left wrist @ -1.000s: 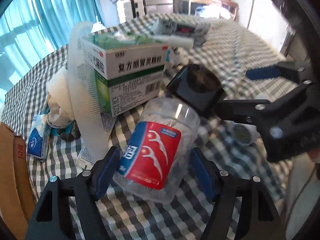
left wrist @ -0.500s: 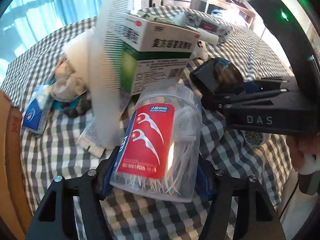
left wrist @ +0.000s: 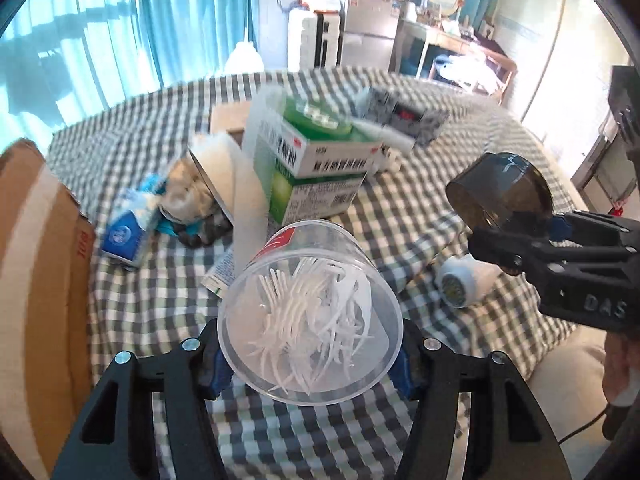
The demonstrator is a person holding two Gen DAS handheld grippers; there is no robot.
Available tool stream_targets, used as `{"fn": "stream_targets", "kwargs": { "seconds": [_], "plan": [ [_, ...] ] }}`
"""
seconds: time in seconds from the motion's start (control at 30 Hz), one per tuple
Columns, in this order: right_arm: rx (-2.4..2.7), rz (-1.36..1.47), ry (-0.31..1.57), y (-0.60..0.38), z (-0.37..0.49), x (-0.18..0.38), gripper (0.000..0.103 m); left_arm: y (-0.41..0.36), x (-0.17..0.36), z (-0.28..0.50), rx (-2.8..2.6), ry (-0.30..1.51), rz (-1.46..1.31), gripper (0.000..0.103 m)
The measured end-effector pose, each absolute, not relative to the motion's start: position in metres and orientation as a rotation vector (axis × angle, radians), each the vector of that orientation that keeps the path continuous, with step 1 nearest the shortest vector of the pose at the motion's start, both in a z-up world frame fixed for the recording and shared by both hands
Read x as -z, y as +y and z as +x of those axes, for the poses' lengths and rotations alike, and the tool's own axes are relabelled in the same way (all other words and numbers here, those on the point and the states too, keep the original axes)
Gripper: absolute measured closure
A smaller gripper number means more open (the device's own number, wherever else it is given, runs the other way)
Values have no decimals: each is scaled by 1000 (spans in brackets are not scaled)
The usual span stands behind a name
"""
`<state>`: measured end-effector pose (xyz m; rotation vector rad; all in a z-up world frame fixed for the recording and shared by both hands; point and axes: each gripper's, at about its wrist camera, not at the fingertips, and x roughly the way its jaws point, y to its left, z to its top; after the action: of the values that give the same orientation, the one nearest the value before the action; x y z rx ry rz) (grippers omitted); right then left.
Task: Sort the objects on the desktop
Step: 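Carry the floss jar and black cup over the cardboard box with both tools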
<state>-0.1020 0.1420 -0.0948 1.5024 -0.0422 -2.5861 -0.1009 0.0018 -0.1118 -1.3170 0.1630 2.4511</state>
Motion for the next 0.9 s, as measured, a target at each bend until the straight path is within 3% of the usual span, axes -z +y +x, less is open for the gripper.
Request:
{"fn": "stream_targets", "kwargs": {
  "seconds": [0.4,0.9],
  "plan": [
    [2667,1296,-21,124,-23,24,45,-36,16,-28,-2557,64,-1164,41],
    [2544,1057,103,16,-9,-49,45,-134,-81,-20,-2815,-60,-987,41]
  ]
}}
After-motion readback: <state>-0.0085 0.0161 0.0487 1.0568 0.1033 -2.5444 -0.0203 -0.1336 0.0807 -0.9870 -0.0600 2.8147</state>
